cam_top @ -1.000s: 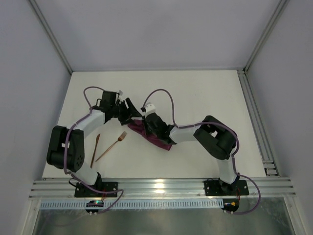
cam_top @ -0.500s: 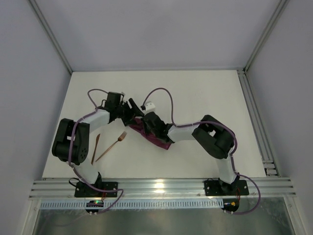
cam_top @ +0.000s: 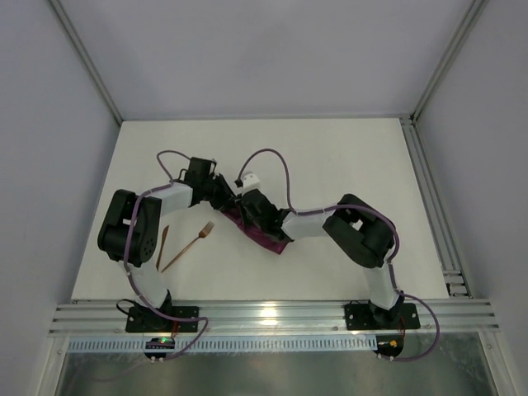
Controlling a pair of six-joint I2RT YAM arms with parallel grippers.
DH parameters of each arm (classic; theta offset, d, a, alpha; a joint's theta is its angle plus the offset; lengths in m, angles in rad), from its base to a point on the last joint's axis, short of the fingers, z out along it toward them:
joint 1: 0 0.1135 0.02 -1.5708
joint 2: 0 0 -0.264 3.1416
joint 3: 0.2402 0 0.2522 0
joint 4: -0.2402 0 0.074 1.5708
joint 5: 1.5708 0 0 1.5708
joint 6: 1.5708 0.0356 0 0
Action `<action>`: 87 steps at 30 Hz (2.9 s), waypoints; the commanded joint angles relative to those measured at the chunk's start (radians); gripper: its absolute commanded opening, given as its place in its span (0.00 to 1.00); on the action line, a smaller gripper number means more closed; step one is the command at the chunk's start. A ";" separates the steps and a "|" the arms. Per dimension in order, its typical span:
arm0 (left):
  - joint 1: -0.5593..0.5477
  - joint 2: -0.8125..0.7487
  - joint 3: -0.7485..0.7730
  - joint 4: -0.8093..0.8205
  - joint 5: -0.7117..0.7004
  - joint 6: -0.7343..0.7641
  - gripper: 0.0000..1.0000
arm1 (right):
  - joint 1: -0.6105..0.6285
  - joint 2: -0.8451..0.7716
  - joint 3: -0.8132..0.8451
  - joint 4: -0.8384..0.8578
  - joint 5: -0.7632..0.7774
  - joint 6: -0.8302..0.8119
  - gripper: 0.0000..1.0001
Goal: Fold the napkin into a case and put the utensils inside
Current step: Smooth out the smaller rectangle-folded napkin at the center of the board.
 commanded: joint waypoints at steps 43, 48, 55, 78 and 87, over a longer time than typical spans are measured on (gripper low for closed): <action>0.044 -0.068 -0.121 0.133 0.059 0.410 0.00 | -0.098 -0.114 -0.033 0.054 -0.475 -0.094 0.03; 0.044 -0.074 -0.129 0.133 0.061 0.427 0.00 | -0.108 -0.135 -0.030 0.060 -0.456 -0.081 0.03; 0.043 -0.077 -0.132 0.145 0.067 0.428 0.00 | -0.117 -0.025 0.033 0.043 -0.453 -0.045 0.03; 0.047 -0.118 0.006 -0.056 0.012 0.444 0.47 | -0.083 0.061 0.019 -0.028 -0.363 0.018 0.03; 0.047 -0.229 0.038 -0.172 -0.028 0.488 0.42 | -0.066 0.053 0.036 -0.042 -0.320 0.028 0.03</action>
